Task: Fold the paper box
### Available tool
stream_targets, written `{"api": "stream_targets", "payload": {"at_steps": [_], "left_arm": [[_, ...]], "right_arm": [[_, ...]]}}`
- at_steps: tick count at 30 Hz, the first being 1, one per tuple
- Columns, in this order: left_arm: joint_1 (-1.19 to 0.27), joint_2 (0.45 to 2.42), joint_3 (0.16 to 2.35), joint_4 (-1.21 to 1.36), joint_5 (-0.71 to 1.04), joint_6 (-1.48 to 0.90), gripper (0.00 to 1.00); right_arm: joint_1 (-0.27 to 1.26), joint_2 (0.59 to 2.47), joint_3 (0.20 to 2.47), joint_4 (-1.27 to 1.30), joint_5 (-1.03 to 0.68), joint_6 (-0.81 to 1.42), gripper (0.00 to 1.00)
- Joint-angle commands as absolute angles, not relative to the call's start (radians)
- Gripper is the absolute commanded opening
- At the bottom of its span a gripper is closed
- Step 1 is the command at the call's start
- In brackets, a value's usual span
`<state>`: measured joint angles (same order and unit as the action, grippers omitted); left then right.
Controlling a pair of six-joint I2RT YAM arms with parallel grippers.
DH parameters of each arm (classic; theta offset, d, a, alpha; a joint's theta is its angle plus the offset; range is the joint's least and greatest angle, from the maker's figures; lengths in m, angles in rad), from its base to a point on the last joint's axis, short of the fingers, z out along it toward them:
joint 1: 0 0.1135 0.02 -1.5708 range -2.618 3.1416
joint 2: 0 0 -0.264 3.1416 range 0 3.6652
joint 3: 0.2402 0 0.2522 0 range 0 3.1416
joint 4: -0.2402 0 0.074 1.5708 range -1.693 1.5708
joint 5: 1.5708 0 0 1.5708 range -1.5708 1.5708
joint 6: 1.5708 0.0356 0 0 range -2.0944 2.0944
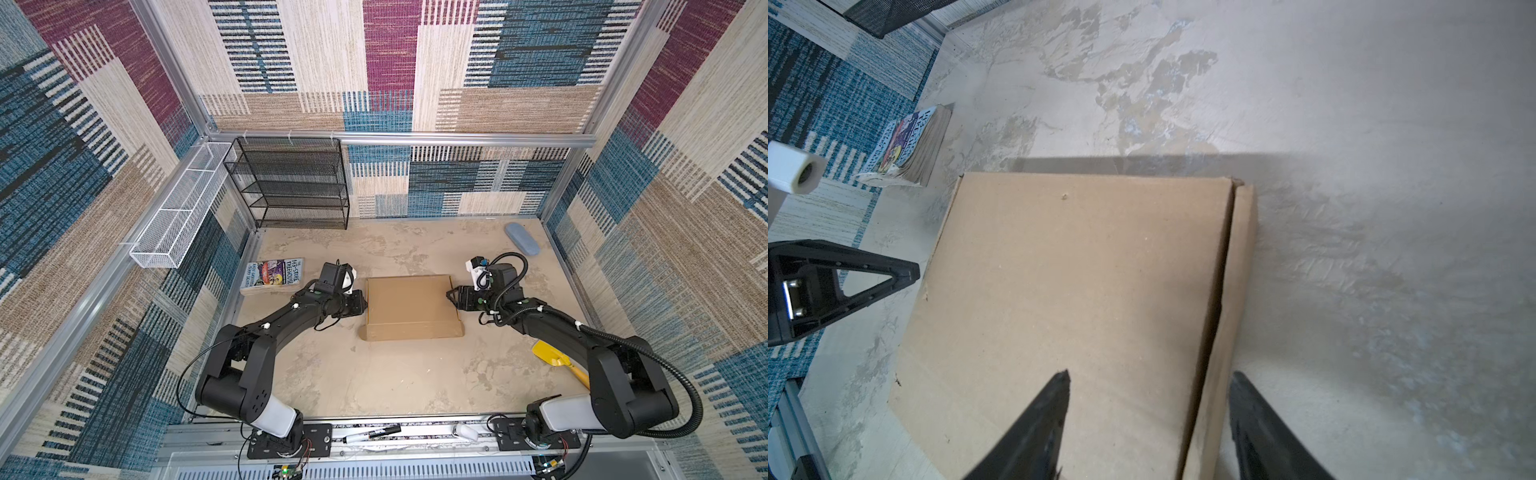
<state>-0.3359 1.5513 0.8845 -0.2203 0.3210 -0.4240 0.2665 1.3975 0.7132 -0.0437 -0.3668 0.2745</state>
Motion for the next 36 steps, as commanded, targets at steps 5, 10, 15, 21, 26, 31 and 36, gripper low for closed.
{"api": "stream_targets", "payload": {"at_steps": [5, 10, 15, 21, 26, 31, 36], "left_arm": [[-0.335, 1.566, 0.890, -0.200, 0.333, -0.408, 0.20], [-0.335, 1.575, 0.893, -0.201, 0.330, -0.405, 0.17], [-0.336, 1.573, 0.887, -0.196, 0.327, -0.405, 0.13], [-0.334, 1.573, 0.880, -0.196, 0.321, -0.397, 0.10], [-0.334, 1.567, 0.874, -0.192, 0.314, -0.393, 0.08], [-0.331, 1.554, 0.855, -0.184, 0.309, -0.385, 0.06], [-0.323, 1.539, 0.841, -0.178, 0.307, -0.380, 0.05]], "right_arm": [[0.261, 1.393, 0.714, -0.040, -0.389, 0.264, 0.62], [0.260, 1.396, 0.716, -0.044, -0.391, 0.264, 0.61], [0.260, 1.396, 0.728, -0.061, -0.392, 0.257, 0.62], [0.254, 1.379, 0.752, -0.093, -0.395, 0.253, 0.65], [0.246, 1.367, 0.765, -0.125, -0.437, 0.260, 0.72], [0.240, 1.361, 0.762, -0.146, -0.471, 0.267, 0.77], [0.233, 1.351, 0.749, -0.137, -0.511, 0.279, 0.80]]}}
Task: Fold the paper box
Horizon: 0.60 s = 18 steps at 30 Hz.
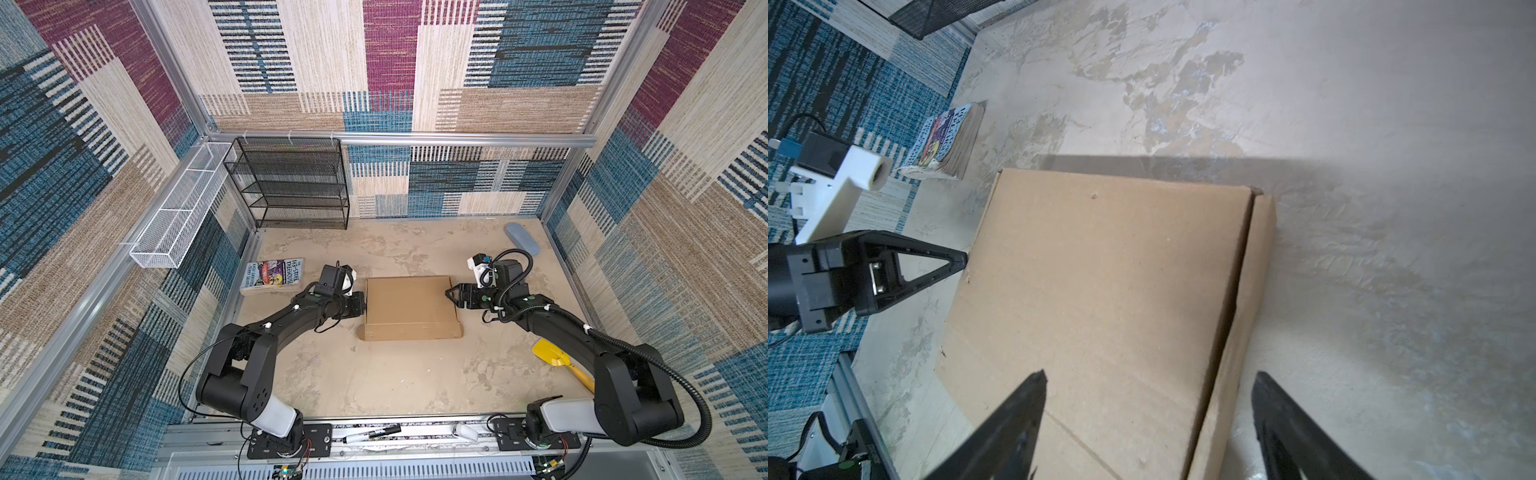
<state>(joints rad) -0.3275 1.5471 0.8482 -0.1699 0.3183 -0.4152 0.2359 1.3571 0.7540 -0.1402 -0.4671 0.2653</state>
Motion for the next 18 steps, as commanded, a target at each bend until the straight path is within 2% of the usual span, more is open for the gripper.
{"api": "stream_targets", "payload": {"at_steps": [1, 18], "left_arm": [[-0.321, 1.537, 0.838, -0.177, 0.307, -0.378, 0.05], [-0.300, 1.505, 0.794, -0.160, 0.308, -0.368, 0.04]], "right_arm": [[0.230, 1.351, 0.749, -0.137, -0.520, 0.281, 0.81], [0.154, 1.421, 0.685, -0.070, -0.741, 0.338, 0.90]]}}
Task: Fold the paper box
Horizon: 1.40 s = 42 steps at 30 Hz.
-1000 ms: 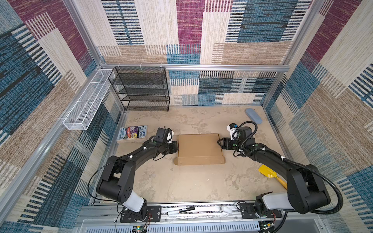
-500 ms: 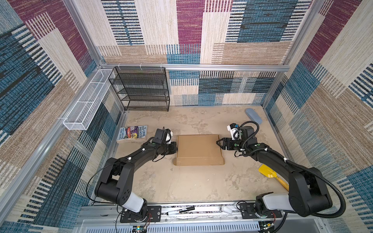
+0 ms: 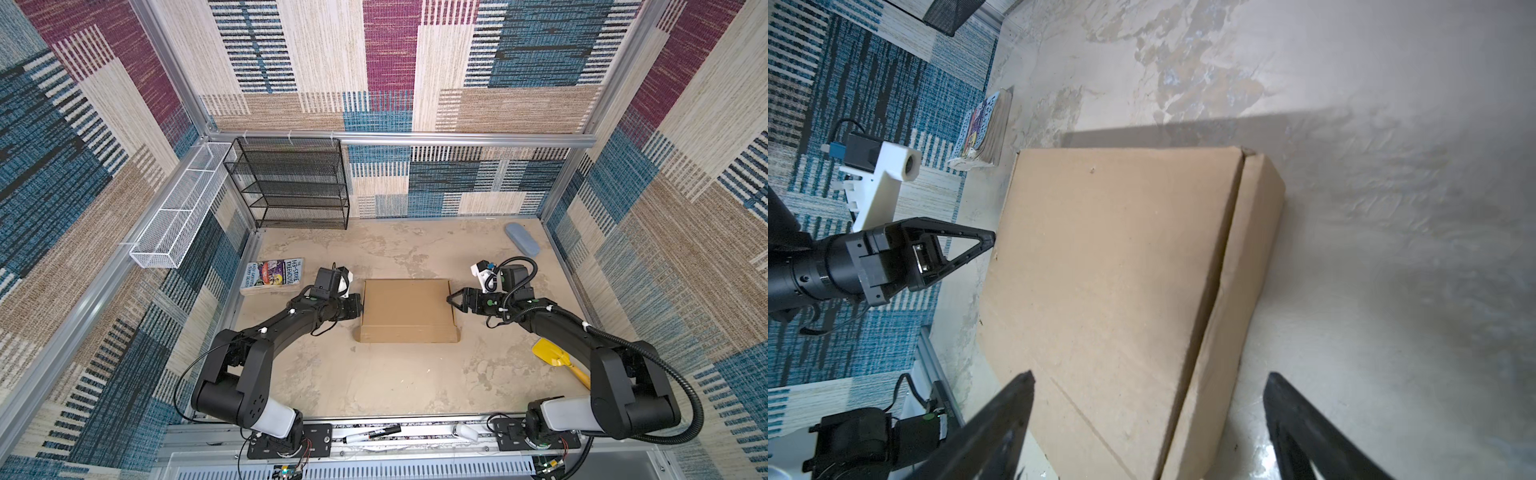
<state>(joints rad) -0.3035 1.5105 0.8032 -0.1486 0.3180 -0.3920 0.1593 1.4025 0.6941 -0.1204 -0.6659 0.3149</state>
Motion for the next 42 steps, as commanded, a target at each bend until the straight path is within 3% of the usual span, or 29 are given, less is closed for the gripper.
{"api": "stream_targets", "payload": {"at_steps": [1, 42], "left_arm": [[-0.298, 1.505, 0.792, -0.158, 0.308, -0.367, 0.04], [-0.276, 1.533, 0.760, -0.120, 0.311, -0.365, 0.03]], "right_arm": [[0.152, 1.434, 0.680, -0.057, -0.752, 0.342, 0.90], [0.146, 1.679, 0.578, 0.429, -1.016, 0.615, 0.89]]}}
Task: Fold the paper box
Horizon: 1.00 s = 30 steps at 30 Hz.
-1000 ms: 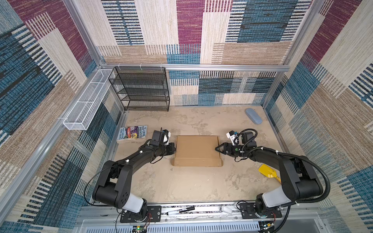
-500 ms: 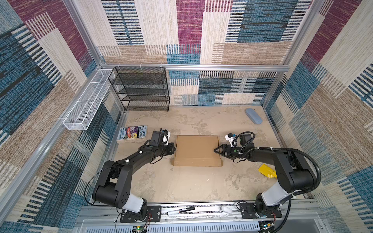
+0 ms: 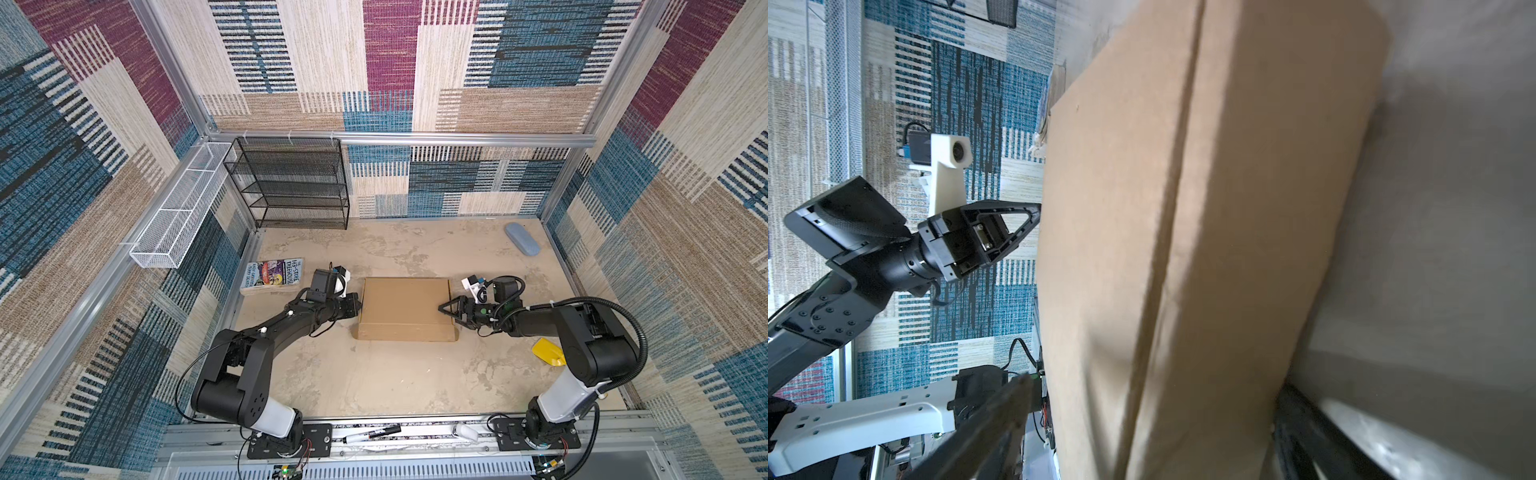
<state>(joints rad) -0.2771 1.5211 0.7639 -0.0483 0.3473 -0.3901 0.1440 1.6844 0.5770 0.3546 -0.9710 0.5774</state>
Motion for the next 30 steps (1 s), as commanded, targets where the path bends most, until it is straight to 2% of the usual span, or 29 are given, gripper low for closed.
{"api": "stream_targets", "payload": {"at_steps": [1, 30], "left_arm": [[-0.276, 1.535, 0.762, -0.120, 0.312, -0.365, 0.02], [-0.280, 1.549, 0.809, -0.075, 0.371, -0.382, 0.02]], "right_arm": [[0.146, 1.678, 0.578, 0.434, -1.020, 0.621, 0.89], [0.175, 1.571, 0.540, 0.476, -0.963, 0.761, 0.84]]}}
